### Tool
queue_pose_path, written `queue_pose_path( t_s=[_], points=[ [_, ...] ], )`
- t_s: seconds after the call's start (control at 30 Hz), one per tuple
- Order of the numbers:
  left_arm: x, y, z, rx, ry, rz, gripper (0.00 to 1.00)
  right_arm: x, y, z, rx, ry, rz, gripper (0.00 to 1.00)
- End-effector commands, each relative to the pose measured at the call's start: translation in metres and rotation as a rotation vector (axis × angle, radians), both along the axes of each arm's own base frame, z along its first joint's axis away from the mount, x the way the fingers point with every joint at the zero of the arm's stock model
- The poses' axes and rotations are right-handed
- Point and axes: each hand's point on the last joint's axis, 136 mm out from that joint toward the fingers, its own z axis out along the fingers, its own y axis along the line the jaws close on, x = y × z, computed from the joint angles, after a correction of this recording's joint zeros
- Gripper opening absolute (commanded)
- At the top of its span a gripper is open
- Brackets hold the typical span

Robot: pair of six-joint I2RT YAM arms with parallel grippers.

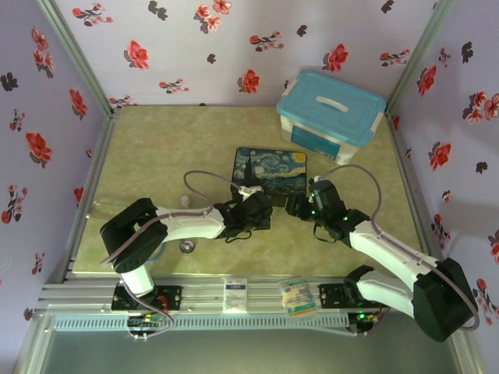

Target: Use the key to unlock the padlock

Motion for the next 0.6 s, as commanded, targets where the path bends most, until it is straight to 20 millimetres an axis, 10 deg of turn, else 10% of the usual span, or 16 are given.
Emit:
queue_pose_path(
  t_s=[0.0, 0.57],
  points=[
    [-0.011, 0.058, -0.022, 0.312, 0.045, -0.015, 0.05, 0.009, -0.017, 0.004, -0.107, -0.010, -0.048, 0.58],
    [-0.014, 0.061, -0.032, 0.565, -0.014, -0.031, 0.28, 0.025, -0.004, 0.010, -0.086, -0.013, -0.048, 0.57]
  ],
)
